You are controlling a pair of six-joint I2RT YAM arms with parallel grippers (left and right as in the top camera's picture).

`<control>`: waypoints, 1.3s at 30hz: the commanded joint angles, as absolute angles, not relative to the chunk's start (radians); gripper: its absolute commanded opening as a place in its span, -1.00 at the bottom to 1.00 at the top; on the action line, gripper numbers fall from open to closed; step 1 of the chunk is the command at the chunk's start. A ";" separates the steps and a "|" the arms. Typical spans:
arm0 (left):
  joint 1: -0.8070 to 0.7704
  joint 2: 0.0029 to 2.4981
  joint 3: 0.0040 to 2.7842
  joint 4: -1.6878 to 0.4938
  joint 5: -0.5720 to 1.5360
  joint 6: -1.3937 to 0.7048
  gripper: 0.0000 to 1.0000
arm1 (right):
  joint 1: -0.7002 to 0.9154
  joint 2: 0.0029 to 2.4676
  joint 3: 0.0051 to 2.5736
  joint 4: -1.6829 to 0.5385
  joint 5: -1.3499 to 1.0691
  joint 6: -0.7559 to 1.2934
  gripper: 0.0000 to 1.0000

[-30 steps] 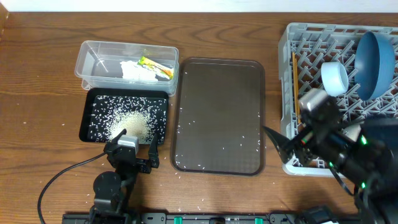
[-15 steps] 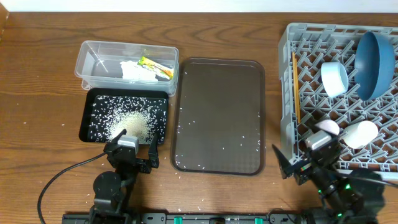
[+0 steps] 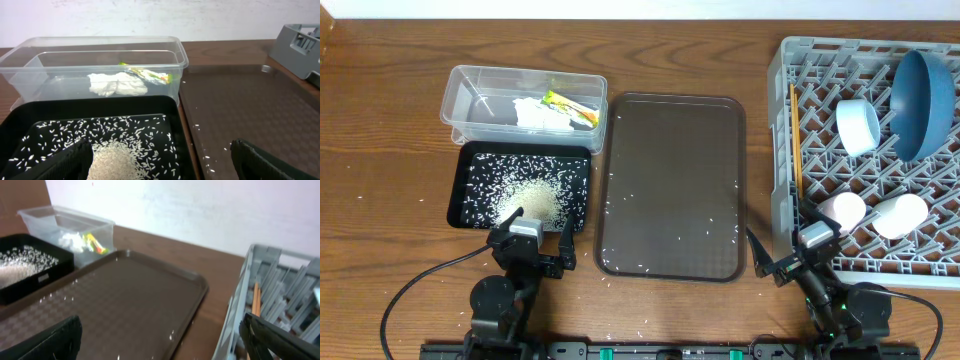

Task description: Sort waste into correct bins and load items into the dishwasher rack

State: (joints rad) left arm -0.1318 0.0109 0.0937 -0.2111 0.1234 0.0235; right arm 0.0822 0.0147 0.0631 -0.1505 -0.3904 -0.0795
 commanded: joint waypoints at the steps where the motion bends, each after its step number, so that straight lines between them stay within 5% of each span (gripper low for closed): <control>1: -0.130 0.004 0.068 -0.218 0.112 0.026 0.81 | 0.074 0.005 0.034 -0.107 -0.397 -0.064 0.99; 39: -0.130 0.004 0.068 -0.218 0.112 0.026 0.81 | 0.074 0.006 0.005 -0.041 -0.397 -0.064 0.99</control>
